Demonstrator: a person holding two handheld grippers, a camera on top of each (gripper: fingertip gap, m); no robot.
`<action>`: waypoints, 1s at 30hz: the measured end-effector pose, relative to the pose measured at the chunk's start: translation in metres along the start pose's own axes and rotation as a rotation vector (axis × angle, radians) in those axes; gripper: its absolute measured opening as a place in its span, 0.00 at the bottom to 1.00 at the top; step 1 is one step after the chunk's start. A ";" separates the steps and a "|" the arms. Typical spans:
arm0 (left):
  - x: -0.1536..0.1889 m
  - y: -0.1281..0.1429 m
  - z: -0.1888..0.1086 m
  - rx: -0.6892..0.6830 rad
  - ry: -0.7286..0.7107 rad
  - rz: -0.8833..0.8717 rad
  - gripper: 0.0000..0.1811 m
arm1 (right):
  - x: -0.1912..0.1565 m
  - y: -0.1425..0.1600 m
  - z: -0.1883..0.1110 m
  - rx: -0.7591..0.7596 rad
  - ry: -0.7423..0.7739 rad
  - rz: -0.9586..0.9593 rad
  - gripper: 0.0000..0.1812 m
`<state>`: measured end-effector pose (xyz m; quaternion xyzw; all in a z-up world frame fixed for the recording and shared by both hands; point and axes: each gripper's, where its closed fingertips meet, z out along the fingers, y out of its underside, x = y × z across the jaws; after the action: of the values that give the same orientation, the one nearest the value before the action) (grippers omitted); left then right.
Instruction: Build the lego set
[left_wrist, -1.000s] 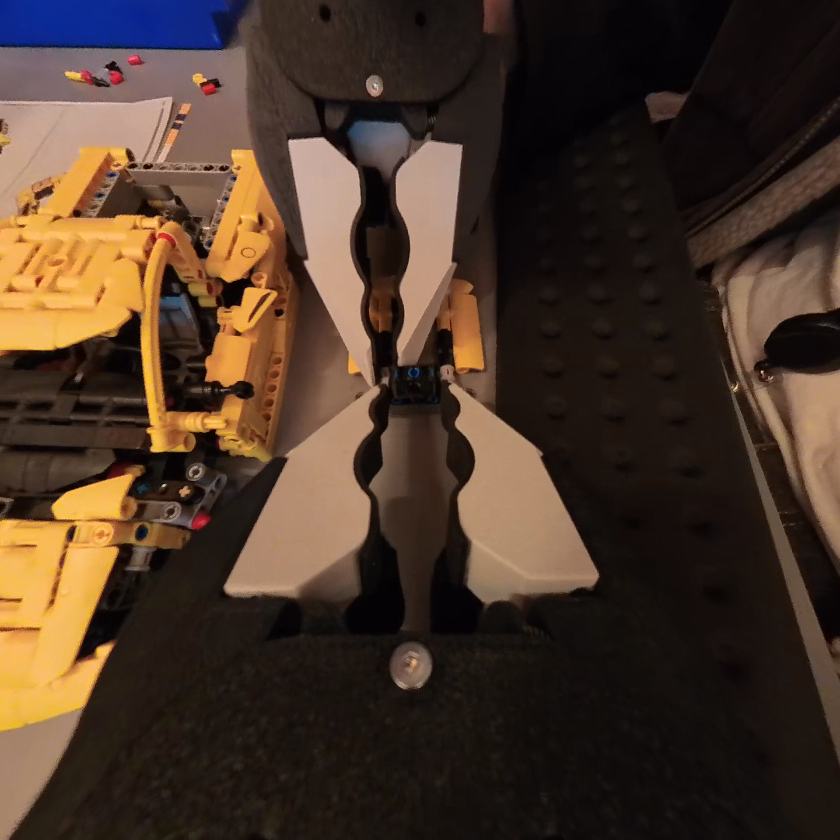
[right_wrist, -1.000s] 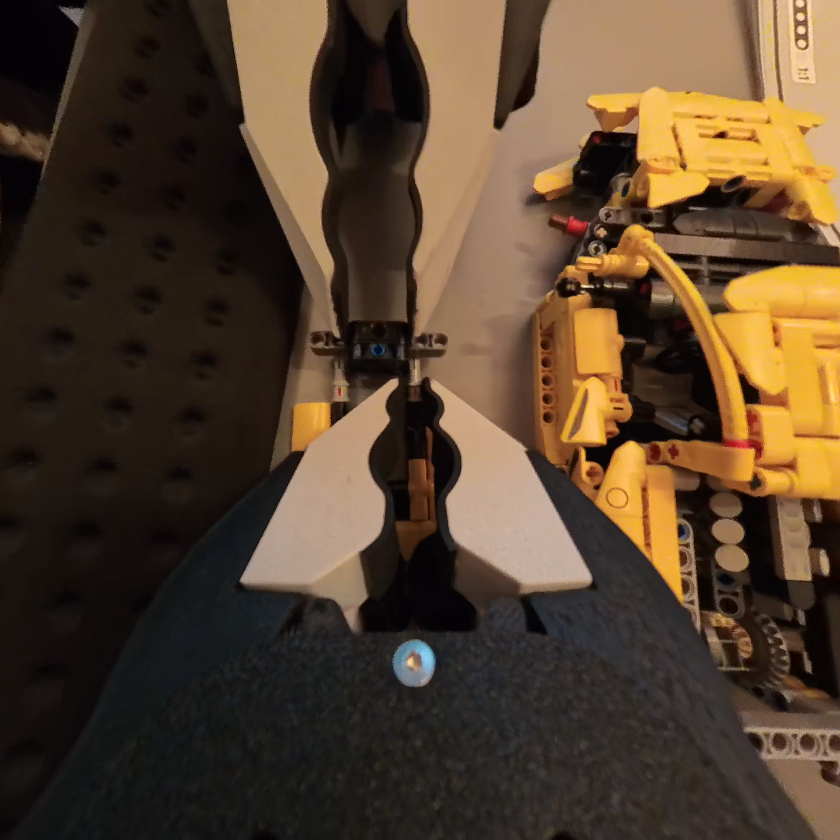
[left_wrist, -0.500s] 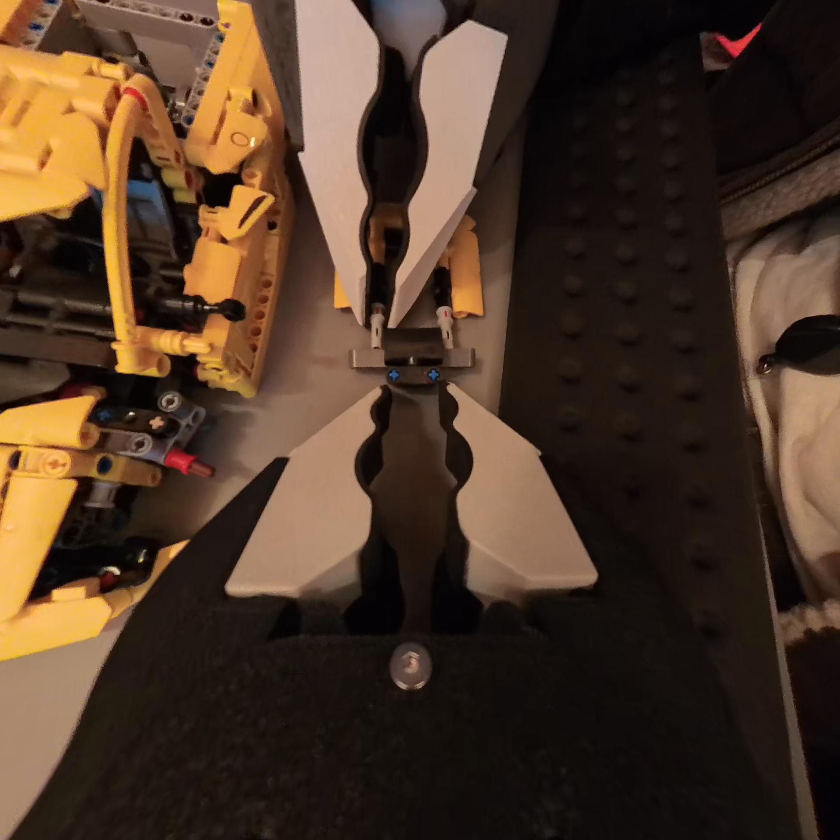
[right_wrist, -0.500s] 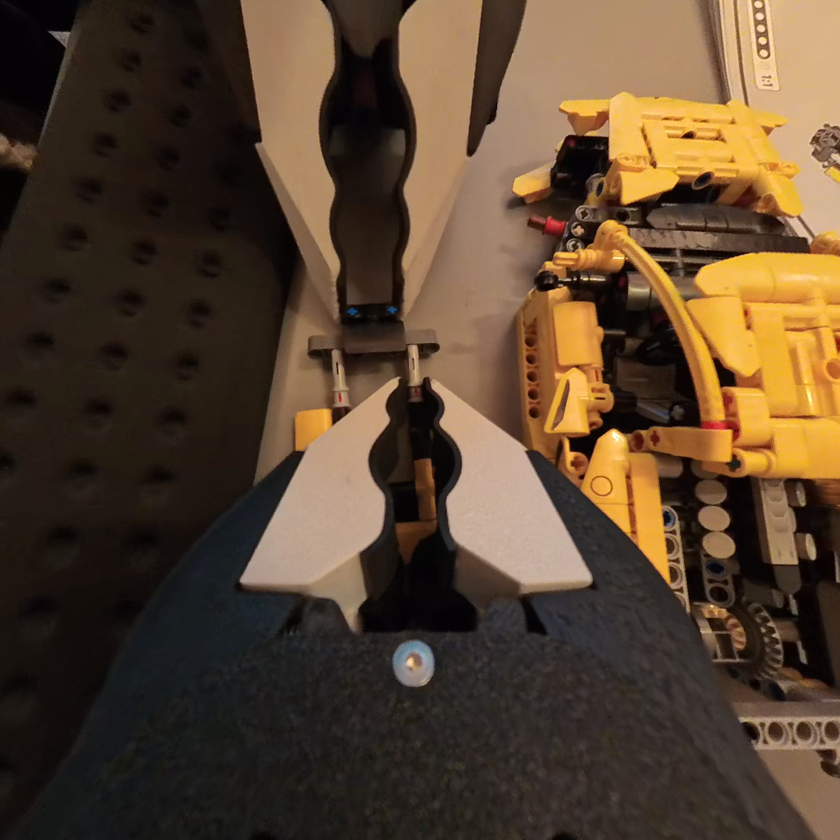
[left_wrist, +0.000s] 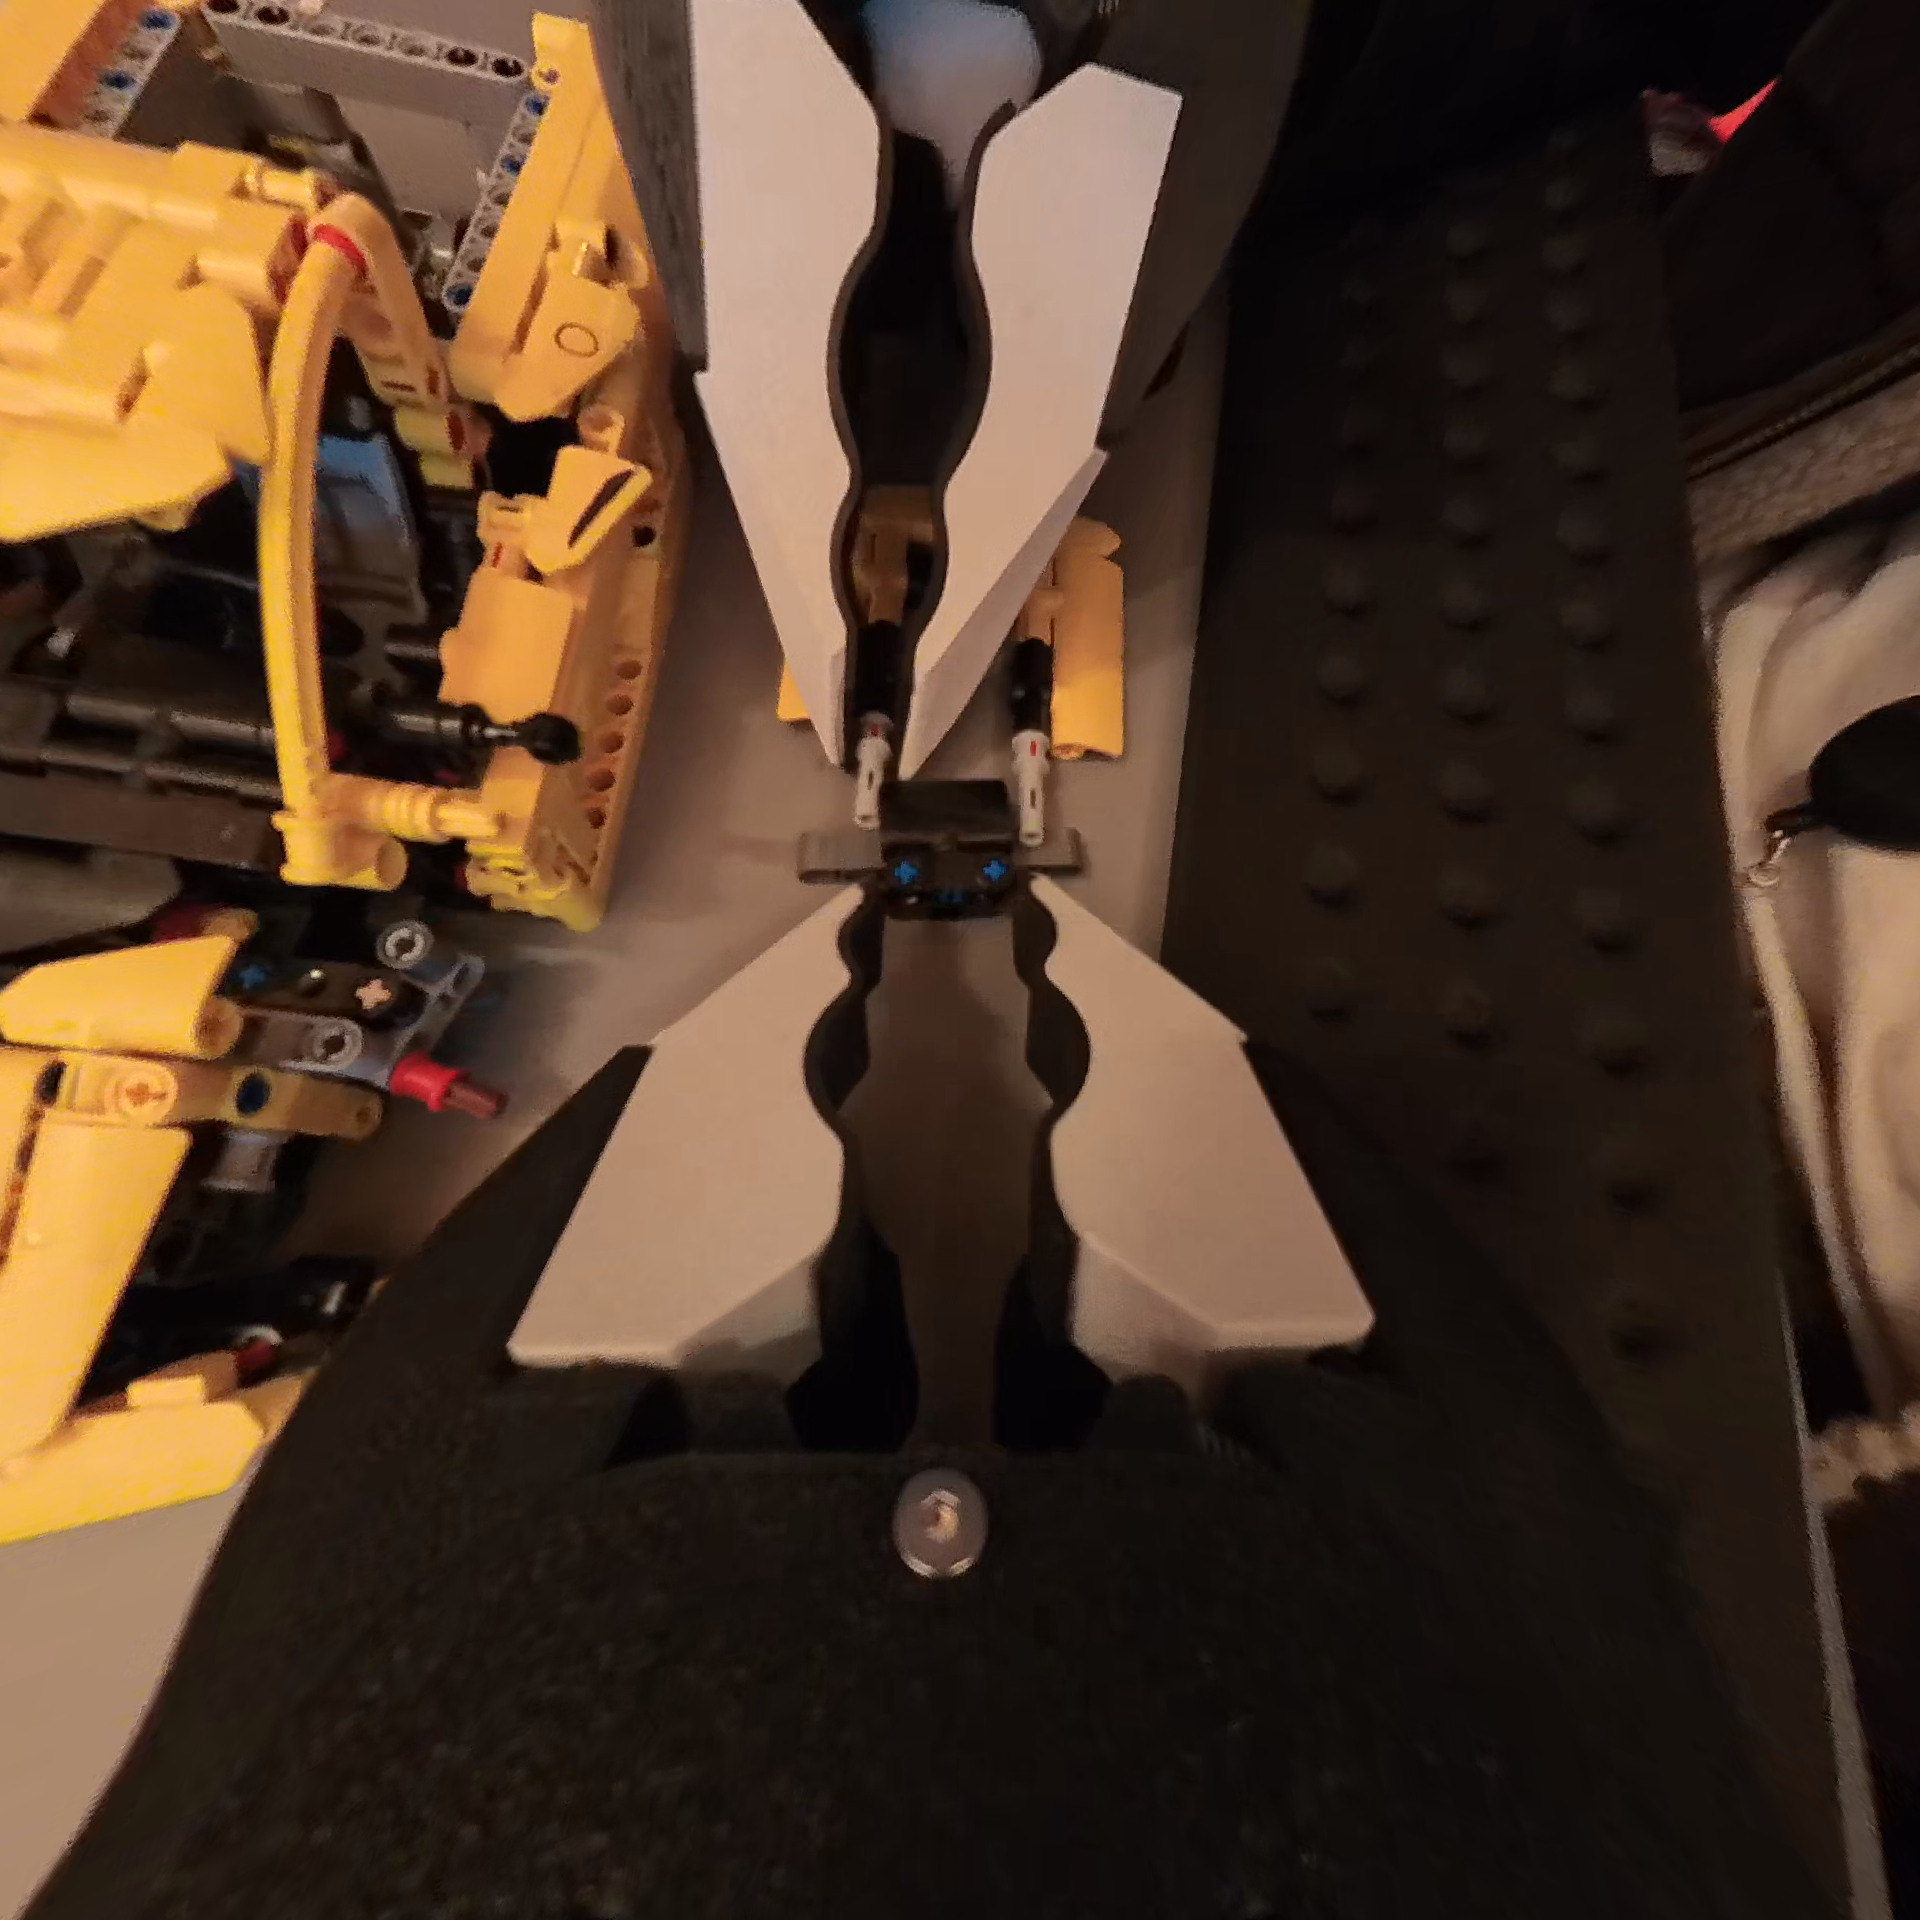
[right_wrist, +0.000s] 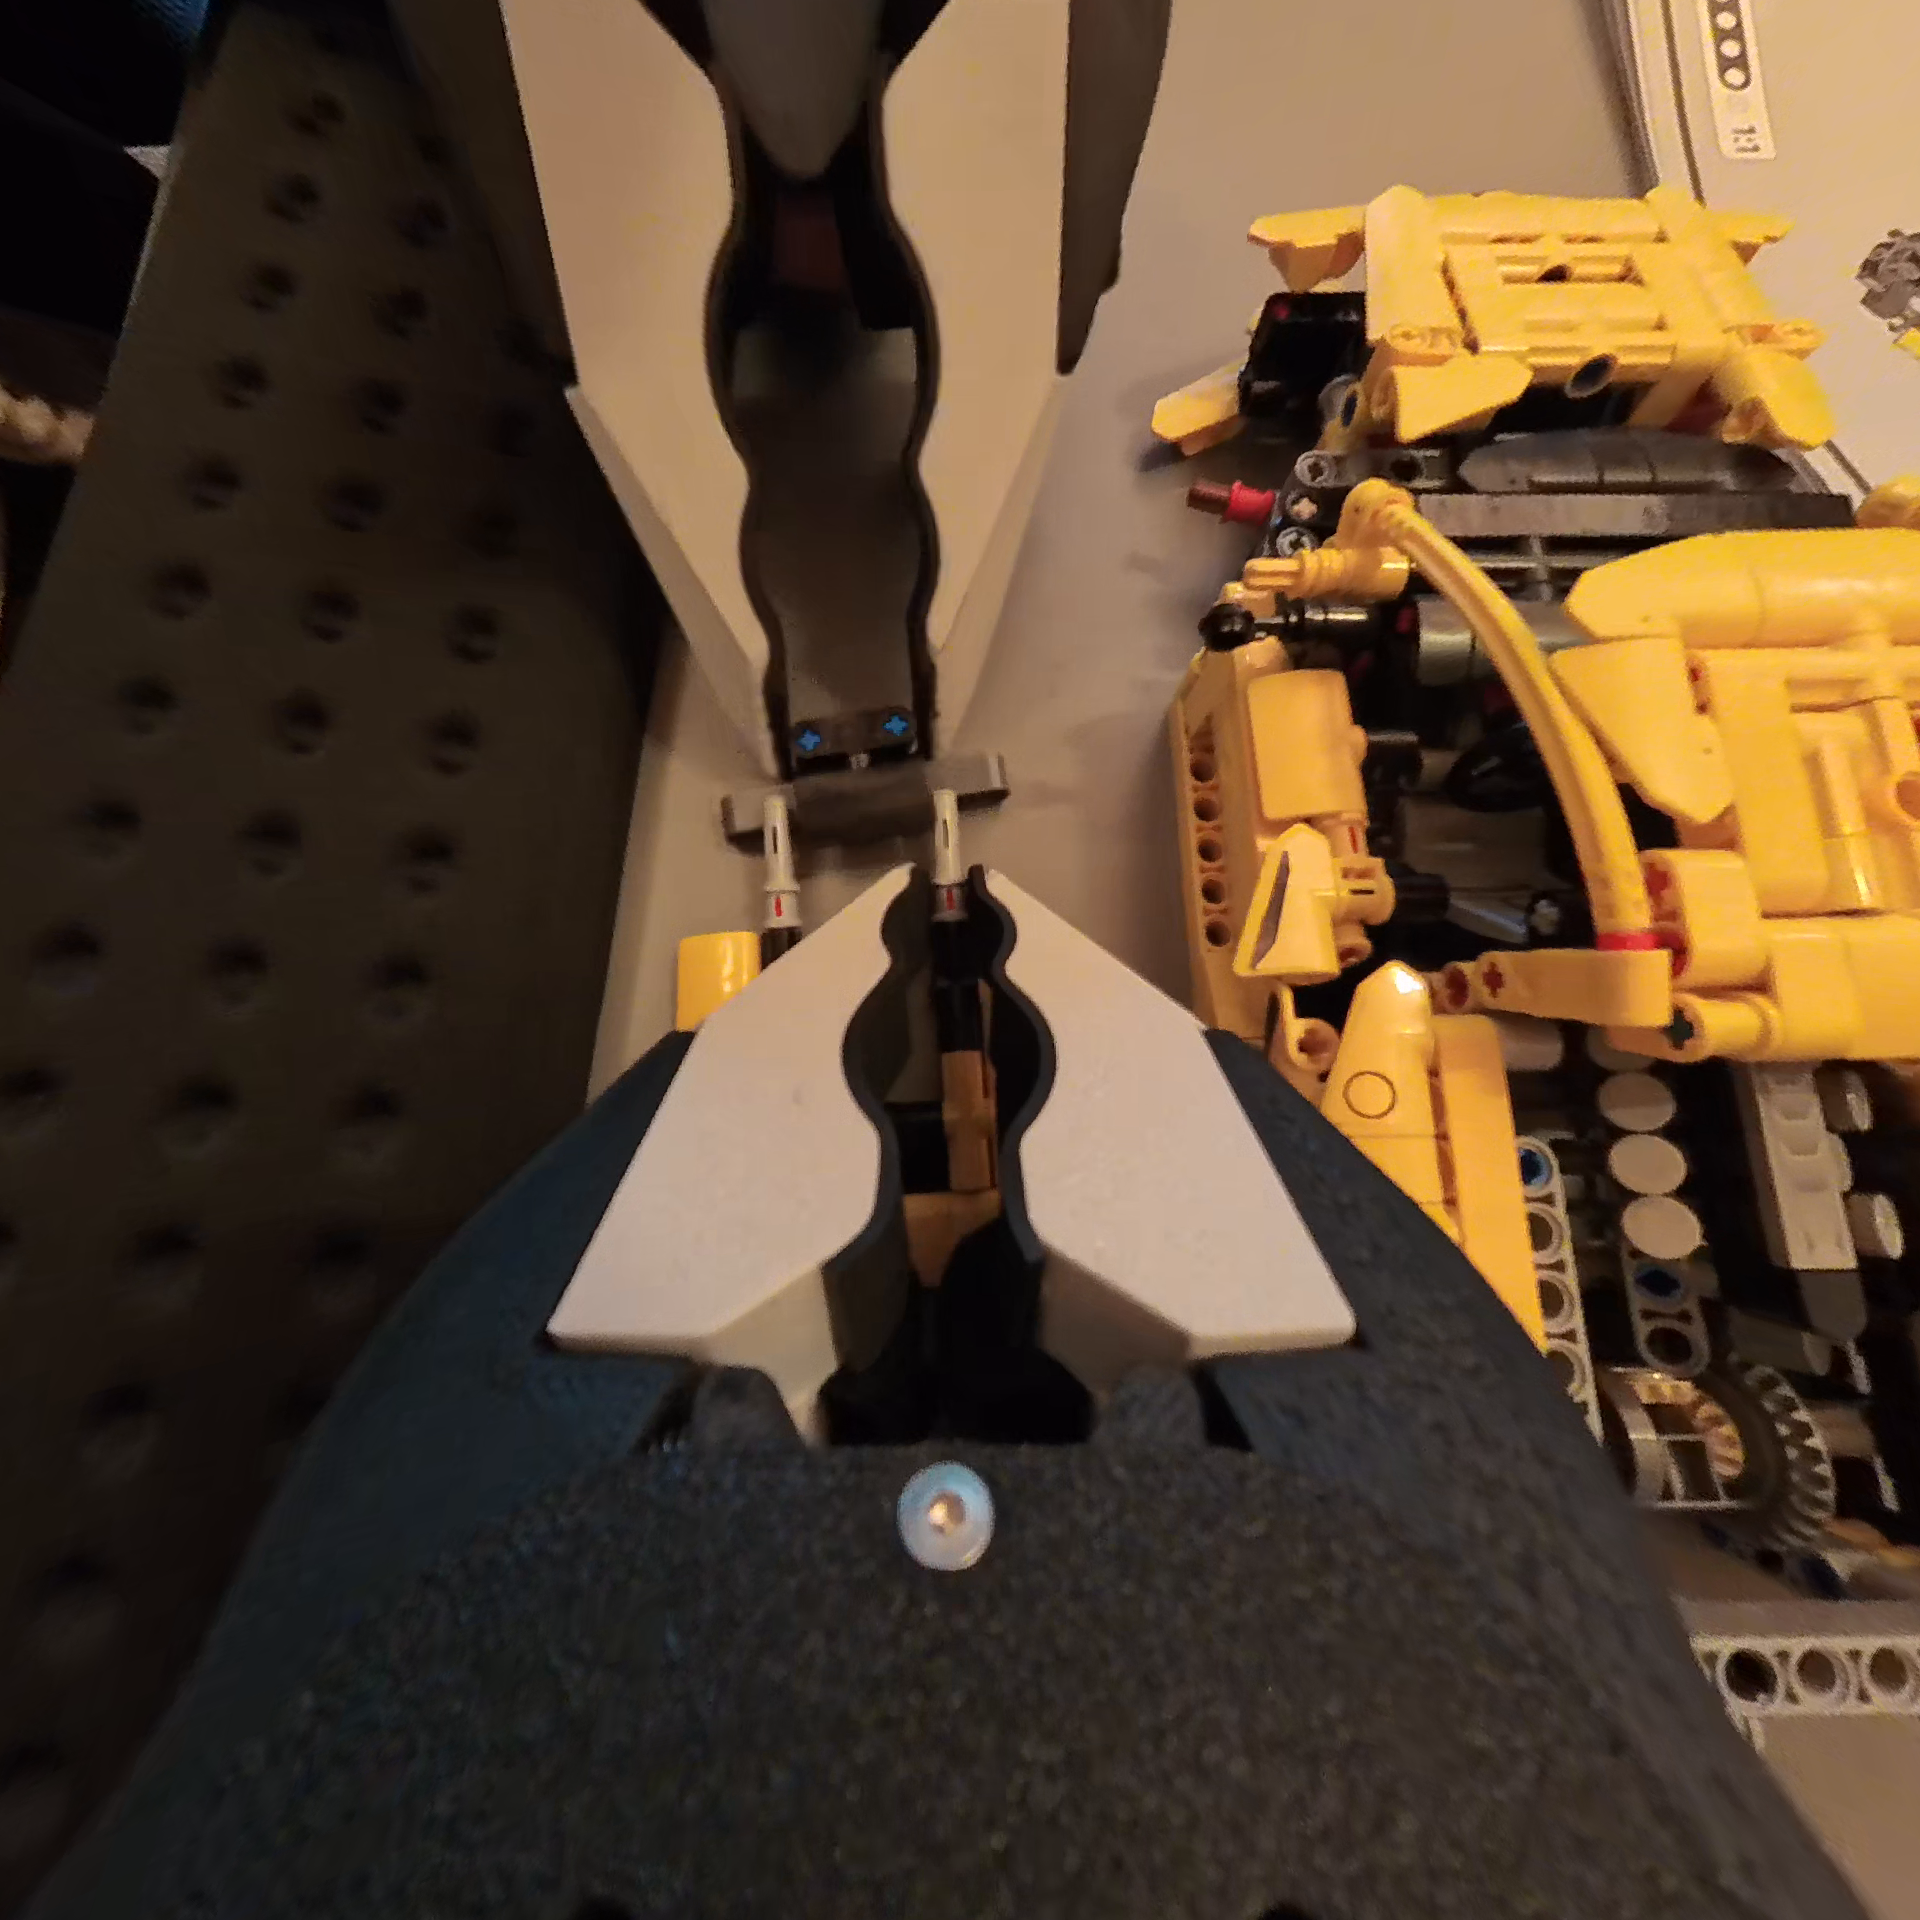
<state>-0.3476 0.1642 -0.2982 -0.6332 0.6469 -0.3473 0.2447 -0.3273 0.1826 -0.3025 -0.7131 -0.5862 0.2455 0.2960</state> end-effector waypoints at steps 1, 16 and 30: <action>0.000 -0.001 0.001 -0.002 -0.011 0.017 0.13 | 0.000 0.000 0.000 0.001 -0.003 0.003 0.04; 0.014 -0.051 -0.042 0.243 -0.219 0.370 0.13 | -0.014 -0.075 -0.050 0.431 -0.549 0.635 0.18; 0.005 -0.080 -0.057 0.557 -0.082 -0.336 0.18 | 0.007 -0.088 -0.078 0.644 -0.507 0.655 0.04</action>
<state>-0.3397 0.1703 -0.2006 -0.6532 0.4030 -0.5209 0.3736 -0.3327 0.1908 -0.1853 -0.6501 -0.2805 0.6579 0.2567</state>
